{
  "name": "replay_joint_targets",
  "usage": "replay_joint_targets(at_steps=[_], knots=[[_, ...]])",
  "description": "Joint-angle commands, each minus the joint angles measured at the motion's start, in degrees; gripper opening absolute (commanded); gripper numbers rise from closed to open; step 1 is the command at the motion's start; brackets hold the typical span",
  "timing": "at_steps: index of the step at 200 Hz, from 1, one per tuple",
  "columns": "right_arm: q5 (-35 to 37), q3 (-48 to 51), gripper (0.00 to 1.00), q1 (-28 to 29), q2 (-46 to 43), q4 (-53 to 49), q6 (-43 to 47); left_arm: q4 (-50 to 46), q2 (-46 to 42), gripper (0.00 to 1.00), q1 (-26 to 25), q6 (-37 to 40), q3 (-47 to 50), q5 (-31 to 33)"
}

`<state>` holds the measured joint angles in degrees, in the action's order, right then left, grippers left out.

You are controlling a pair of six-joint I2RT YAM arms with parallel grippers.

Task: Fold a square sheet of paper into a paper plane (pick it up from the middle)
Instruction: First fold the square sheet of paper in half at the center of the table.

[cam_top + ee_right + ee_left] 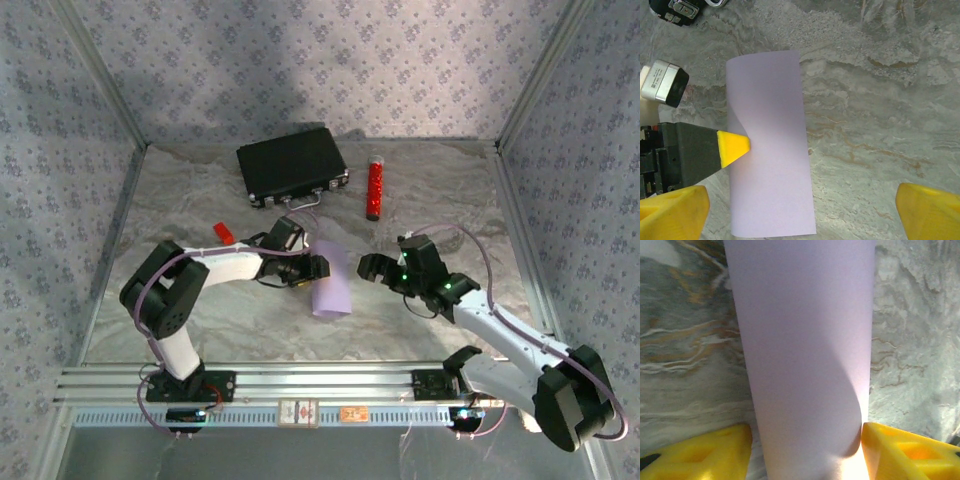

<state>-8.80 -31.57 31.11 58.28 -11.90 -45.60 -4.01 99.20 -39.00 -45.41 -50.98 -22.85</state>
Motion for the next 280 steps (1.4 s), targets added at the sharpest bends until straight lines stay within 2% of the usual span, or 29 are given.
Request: replay_joint_targets(at_steps=[1,25,75,113,150,216,280], knots=[[-0.3,-2.1,0.96,0.8,1.3,1.5,0.8,-5.9,-1.9,0.58,0.2,3.7,-1.6,3.9],[0.4,-2.8,0.95,1.9,3.0,1.6,0.8,-7.0,-2.1,0.52,0.2,4.3,-1.5,4.5],[0.1,-3.3,0.92,3.3,6.0,1.3,1.3,-6.6,-3.6,0.50,0.6,3.9,-0.3,6.2],[0.8,-2.7,0.84,3.4,6.2,1.1,1.2,-6.3,-4.5,0.50,1.1,4.3,0.9,6.4],[0.5,-2.5,0.84,3.5,6.2,1.1,1.3,-7.3,-3.6,0.49,1.5,6.6,0.8,4.0],[0.5,-2.5,0.84,3.6,6.2,0.9,1.4,-14.5,1.1,0.49,1.8,13.0,-4.1,0.7],[0.8,-3.1,0.84,3.6,6.2,0.0,1.4,-14.5,2.0,0.49,1.7,10.2,-4.3,3.1]])
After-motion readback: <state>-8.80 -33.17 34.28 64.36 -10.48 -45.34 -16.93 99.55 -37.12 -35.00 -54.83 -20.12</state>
